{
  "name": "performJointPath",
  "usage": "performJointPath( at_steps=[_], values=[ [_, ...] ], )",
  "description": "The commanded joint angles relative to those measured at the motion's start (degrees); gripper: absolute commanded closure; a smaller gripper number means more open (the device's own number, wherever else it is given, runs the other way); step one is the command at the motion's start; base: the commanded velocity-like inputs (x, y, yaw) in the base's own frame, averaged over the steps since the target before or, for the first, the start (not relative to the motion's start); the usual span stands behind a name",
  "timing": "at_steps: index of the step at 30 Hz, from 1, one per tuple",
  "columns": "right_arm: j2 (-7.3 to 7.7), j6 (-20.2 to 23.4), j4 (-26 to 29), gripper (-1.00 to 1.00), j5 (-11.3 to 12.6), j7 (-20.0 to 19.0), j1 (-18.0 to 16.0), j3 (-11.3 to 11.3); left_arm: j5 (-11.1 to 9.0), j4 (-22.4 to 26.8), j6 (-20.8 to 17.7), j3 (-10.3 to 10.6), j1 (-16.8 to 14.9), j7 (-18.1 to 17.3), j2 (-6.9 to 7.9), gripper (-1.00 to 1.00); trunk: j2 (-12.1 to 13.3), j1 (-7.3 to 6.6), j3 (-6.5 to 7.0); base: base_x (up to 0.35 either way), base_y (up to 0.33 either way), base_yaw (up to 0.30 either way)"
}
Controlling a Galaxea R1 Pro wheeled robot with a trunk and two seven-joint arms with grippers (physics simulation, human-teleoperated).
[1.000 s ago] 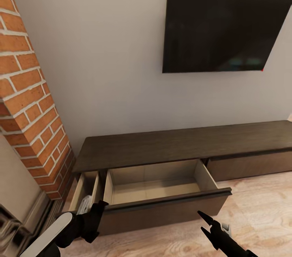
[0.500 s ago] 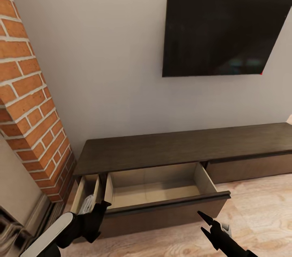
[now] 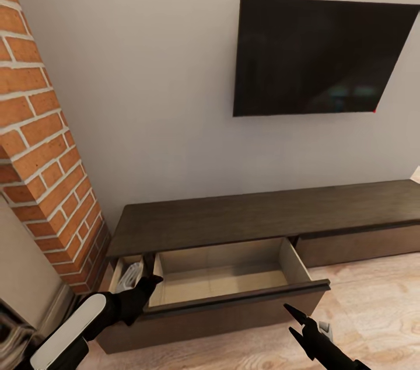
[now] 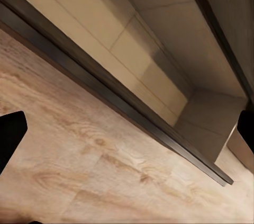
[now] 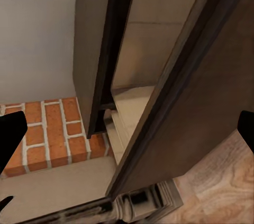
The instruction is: Place each of the two pumpkins and all three candles from the living room inside a cabinet in the living room (use any cabinet), then make sure every cabinet is closed, and position the cauldron so it is next to a table in the living room.
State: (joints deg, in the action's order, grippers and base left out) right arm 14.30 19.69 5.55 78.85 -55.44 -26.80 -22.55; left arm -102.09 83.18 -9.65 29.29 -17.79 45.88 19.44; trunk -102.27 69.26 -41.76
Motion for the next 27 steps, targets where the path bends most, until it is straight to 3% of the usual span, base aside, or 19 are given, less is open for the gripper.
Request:
performJointPath(
  at_steps=[1, 27],
  values=[
    [0.03, 0.47, -0.03, -1.00, 0.60, -0.12, -0.06, -0.38, -0.09, 0.05, -0.28, 0.02, -0.09, 0.31, 0.05, -1.00, 0.39, -0.23, 0.13, 0.000, 0.000, 0.000],
    [0.11, 0.47, -0.01, -1.00, 0.59, 0.59, -0.07, -0.39, -0.13, -0.03, -0.63, 0.06, -0.14, 0.35, -0.63, -1.00, 10.82, -5.94, 4.80, 0.000, 0.000, 0.000]
  ],
)
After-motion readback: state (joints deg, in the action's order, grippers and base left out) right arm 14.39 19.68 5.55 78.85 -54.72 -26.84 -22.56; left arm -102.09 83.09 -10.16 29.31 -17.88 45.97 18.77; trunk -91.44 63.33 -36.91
